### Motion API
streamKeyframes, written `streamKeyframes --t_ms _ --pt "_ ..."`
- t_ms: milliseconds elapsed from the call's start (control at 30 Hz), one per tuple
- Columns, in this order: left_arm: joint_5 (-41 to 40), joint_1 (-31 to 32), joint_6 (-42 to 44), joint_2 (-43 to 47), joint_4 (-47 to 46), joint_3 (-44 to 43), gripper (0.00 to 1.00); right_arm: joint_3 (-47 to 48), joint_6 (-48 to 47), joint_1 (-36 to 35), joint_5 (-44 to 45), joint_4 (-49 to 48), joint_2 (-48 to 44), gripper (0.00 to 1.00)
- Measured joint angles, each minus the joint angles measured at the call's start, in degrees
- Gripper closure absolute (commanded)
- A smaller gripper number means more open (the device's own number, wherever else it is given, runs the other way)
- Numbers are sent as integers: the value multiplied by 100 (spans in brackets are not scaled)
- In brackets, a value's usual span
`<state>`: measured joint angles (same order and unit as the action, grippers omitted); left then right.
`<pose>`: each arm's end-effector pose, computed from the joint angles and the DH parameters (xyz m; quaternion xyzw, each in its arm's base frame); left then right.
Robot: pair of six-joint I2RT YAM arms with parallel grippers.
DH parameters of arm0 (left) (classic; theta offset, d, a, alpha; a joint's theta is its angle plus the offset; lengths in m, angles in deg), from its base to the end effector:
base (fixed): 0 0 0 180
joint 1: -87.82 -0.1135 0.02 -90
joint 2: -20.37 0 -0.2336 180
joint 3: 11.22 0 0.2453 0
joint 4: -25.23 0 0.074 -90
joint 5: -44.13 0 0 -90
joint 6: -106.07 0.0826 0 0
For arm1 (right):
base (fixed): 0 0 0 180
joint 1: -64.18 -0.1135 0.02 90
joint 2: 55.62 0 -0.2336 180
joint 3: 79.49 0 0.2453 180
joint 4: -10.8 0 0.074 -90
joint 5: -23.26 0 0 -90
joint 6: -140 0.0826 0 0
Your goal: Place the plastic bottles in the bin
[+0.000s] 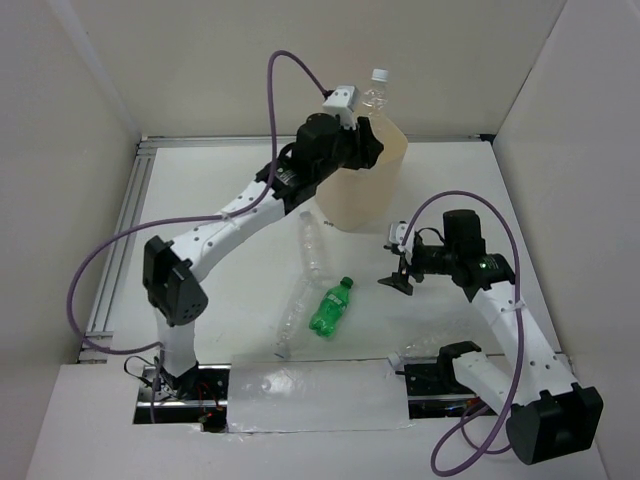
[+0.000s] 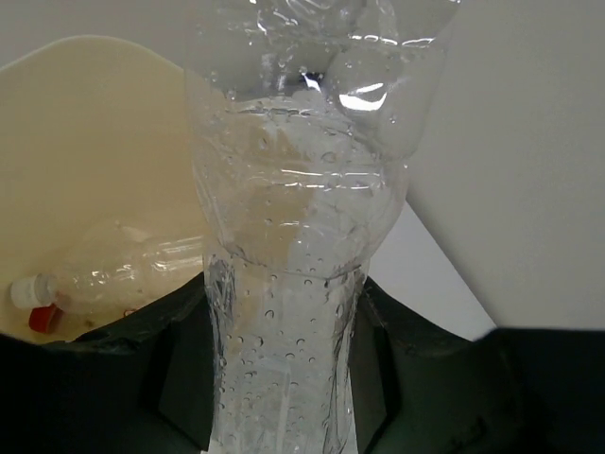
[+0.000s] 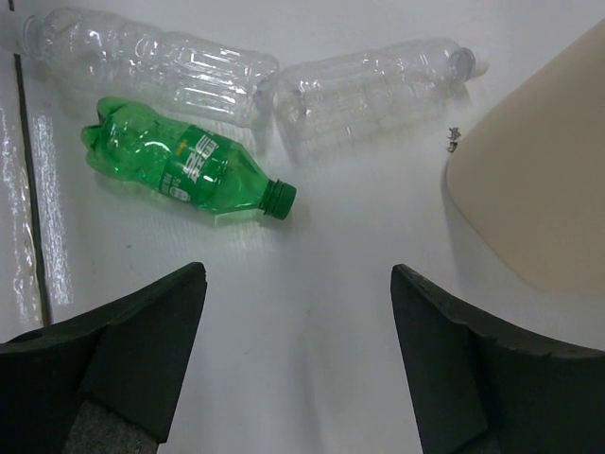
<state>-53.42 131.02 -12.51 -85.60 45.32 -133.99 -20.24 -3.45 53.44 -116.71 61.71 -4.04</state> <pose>0.3535 -0.3171 0.4000 0.0475 0.7254 -0.3628 0.5830 0.1951 0.1014 0.2422 -0.5841 0.6158 0.2301 0.4762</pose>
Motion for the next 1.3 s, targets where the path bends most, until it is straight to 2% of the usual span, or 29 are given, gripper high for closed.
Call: streamKeyframes --t_ms 67,100,133,233,300,433,533,600,667,800,867,933,1100,1200,1233,1300 --pt "-238 -42 7 -448 -7 -365 47 -44 -9 -2 37 -28 -46 12" --pt "-337 -63 17 -623 24 -516 26 -68 -17 -13 63 -28 -68 10" --pt "-439 -81 42 -800 94 -684 17 -92 -22 -26 79 -37 -79 8" --pt "-697 -125 190 -1257 258 -1231 4 -192 -94 -61 120 -68 -90 5" --pt "-815 -155 289 -1412 358 -1526 1 -286 -269 -96 129 -81 -79 5" --pt "-938 -236 398 -1467 494 -1956 1 -382 -815 -293 122 -74 116 2" --pt "-1034 -295 461 -1226 551 -1873 1 -391 -1384 -564 129 -79 417 1" --pt "-1071 -323 461 -693 581 -1156 1 -391 -1729 -811 153 -90 647 1" --pt "-1093 -354 457 153 704 -52 1 -391 -2081 -1137 267 -136 925 1" --pt "-1154 -319 284 2417 975 2610 1 -391 -2625 -1834 590 -313 1532 1" --pt "-1163 -282 101 3510 1248 3626 1 -389 -2828 -2138 769 -466 1816 1" --pt "-1174 -234 -199 4419 1550 4387 1 -389 -3038 -2422 975 -632 2114 1" --pt "-1235 -203 -1088 5705 2389 5694 1 -387 -3305 -2863 1451 -1086 2817 3" --pt "-1150 -179 -1397 6186 2658 6406 1 -387 -3362 -3071 1690 -1373 3134 10" --pt "-1088 -173 -1491 6247 2743 6555 1 -387 -3377 -3141 1753 -1469 3226 21" --pt "-992 -120 -1626 6277 2815 6773 1 -387 -3427 -3248 1814 -1620 3362 35"
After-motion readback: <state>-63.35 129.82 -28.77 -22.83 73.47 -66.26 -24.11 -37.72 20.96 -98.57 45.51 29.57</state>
